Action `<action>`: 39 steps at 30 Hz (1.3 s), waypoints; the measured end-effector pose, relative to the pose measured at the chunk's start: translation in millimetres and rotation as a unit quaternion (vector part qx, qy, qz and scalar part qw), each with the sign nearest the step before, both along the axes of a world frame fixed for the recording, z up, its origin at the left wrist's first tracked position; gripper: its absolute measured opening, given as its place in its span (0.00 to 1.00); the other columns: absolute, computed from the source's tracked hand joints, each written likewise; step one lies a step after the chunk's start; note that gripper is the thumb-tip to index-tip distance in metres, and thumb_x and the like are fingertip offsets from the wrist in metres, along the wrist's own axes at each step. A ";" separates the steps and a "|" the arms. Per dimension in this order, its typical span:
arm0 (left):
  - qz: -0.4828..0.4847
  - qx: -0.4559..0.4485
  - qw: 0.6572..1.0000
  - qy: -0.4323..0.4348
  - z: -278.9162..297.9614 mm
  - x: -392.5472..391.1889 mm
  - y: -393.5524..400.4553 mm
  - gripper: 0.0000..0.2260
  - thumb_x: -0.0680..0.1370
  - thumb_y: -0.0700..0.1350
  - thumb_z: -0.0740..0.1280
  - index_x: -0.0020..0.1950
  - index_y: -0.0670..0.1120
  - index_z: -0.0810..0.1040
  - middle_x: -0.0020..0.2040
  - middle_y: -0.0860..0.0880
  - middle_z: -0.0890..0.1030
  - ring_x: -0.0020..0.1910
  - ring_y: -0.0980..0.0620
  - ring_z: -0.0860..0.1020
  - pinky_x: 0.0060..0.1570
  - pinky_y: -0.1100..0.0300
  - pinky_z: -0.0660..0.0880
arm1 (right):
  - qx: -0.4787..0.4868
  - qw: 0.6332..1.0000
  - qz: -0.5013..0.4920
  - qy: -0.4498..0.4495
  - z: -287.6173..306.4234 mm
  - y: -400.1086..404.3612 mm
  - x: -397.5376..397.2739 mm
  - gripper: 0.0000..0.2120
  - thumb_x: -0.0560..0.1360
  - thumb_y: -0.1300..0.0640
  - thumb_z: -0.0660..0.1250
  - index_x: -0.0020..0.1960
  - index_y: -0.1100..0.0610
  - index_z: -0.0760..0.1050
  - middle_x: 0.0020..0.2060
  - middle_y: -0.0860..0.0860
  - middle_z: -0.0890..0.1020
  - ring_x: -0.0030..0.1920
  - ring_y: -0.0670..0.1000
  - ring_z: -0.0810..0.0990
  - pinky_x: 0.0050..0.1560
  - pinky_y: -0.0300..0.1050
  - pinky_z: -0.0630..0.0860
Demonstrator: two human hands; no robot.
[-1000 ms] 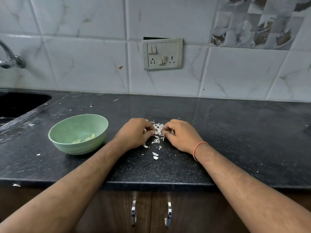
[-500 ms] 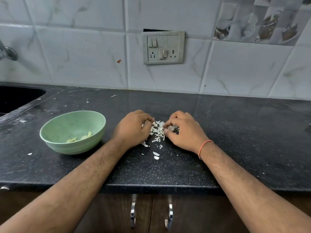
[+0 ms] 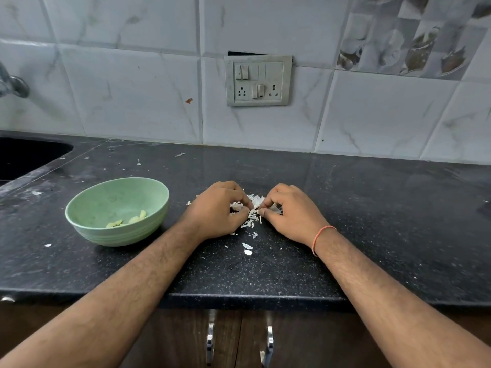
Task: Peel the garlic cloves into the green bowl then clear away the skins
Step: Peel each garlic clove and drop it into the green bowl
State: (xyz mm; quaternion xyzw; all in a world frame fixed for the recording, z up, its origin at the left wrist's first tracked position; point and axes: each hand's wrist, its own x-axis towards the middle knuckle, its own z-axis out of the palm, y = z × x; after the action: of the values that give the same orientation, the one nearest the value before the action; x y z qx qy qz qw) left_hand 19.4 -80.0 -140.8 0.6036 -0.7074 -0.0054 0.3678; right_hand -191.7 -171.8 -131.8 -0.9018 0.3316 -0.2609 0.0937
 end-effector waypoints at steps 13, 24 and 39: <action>-0.006 0.005 1.000 -0.029 0.5 -2.3 -5.2 0.07 0.79 0.56 0.70 0.54 0.61 0.86 0.53 0.62 0.81 0.58 0.57 0.78 0.60 0.50 0.78 | 0.020 1.000 -0.008 0.008 -0.2 -0.9 -3.2 0.04 0.79 0.49 0.74 0.46 0.47 0.83 0.50 0.41 0.79 0.56 0.47 0.75 0.55 0.42 0.67; -0.017 0.021 0.998 -0.057 3.5 -5.6 -14.6 0.04 0.79 0.55 0.73 0.53 0.62 0.85 0.52 0.64 0.78 0.57 0.58 0.76 0.57 0.48 0.79 | 0.005 0.999 0.006 0.035 -1.8 -2.6 -1.3 0.04 0.82 0.47 0.70 0.49 0.46 0.80 0.49 0.40 0.76 0.55 0.47 0.74 0.60 0.56 0.76; -0.060 0.042 0.982 0.172 12.4 -6.6 -10.3 0.03 0.82 0.50 0.73 0.50 0.59 0.83 0.55 0.56 0.83 0.55 0.58 0.81 0.58 0.61 0.77 | -0.041 0.989 0.043 -0.134 8.3 5.1 -4.2 0.08 0.74 0.50 0.79 0.52 0.43 0.83 0.47 0.35 0.82 0.53 0.41 0.77 0.51 0.40 0.73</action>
State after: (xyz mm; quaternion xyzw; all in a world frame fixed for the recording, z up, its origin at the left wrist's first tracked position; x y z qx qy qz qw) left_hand 12.8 -90.4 -128.4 0.5654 -0.6677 -0.1610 0.4568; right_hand -196.0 -166.7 -123.5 -0.8749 0.2662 -0.3887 0.1119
